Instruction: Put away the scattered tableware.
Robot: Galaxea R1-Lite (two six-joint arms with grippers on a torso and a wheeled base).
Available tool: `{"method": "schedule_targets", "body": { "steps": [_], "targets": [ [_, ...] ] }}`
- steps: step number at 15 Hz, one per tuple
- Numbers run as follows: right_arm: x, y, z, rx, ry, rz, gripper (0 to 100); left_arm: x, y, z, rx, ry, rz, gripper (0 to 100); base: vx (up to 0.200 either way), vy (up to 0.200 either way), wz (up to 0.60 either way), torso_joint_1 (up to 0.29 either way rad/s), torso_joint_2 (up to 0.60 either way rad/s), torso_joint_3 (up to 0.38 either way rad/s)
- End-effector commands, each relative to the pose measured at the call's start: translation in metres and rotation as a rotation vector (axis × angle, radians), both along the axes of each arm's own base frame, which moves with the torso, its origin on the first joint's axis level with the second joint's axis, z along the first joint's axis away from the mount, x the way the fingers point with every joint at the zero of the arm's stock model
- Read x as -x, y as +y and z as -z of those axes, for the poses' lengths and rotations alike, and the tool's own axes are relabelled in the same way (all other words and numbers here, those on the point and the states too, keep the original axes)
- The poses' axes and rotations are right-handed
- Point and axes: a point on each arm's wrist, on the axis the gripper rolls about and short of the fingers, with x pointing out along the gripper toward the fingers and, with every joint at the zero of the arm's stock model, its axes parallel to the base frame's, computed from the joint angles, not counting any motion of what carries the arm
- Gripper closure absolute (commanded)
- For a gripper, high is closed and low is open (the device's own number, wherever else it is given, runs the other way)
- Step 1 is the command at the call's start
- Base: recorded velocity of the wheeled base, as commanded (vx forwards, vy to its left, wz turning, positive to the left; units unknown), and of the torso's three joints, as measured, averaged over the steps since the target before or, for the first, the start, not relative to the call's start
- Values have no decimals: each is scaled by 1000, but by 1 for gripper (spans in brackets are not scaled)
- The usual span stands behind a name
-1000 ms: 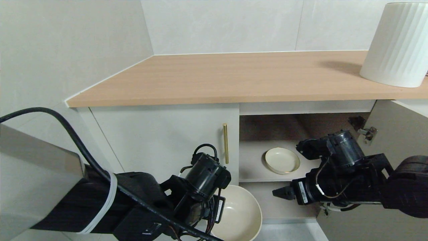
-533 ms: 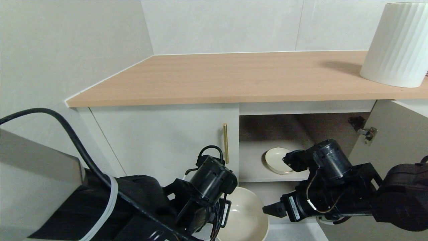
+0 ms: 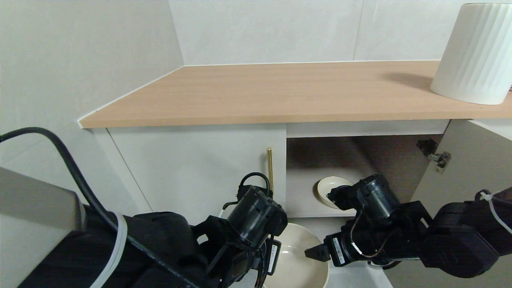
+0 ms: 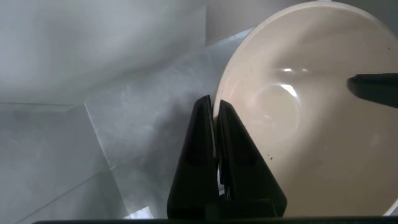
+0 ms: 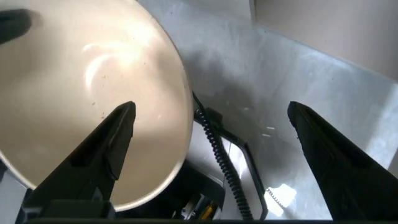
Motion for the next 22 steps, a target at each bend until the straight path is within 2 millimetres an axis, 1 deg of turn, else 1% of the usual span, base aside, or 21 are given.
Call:
{"method": "schedule_targets", "body": {
  "steps": [1, 2, 3, 16, 17, 22],
  "targets": [
    [-1, 1, 5, 9, 13, -1, 0, 0, 0, -1, 3, -2, 0, 100, 0, 0, 0, 0, 0, 0],
    [-1, 1, 5, 9, 13, -1, 0, 0, 0, -1, 3, -2, 0, 100, 0, 0, 0, 0, 0, 0],
    [-1, 1, 5, 8, 12, -1, 100, 0, 0, -1, 2, -1, 0, 100, 0, 0, 0, 0, 0, 0],
    [-1, 2, 8, 18, 20, -1, 100, 0, 0, 1, -1, 1, -2, 100, 0, 0, 0, 0, 0, 0],
    [-1, 2, 8, 17, 21, -2, 100, 0, 0, 1, -1, 1, -2, 0, 0, 0, 0, 0, 0, 0],
    [-1, 2, 10, 22, 24, -2, 100, 0, -1, 0, 1, 1, -1, 0, 0, 0, 0, 0, 0, 0]
  ]
}}
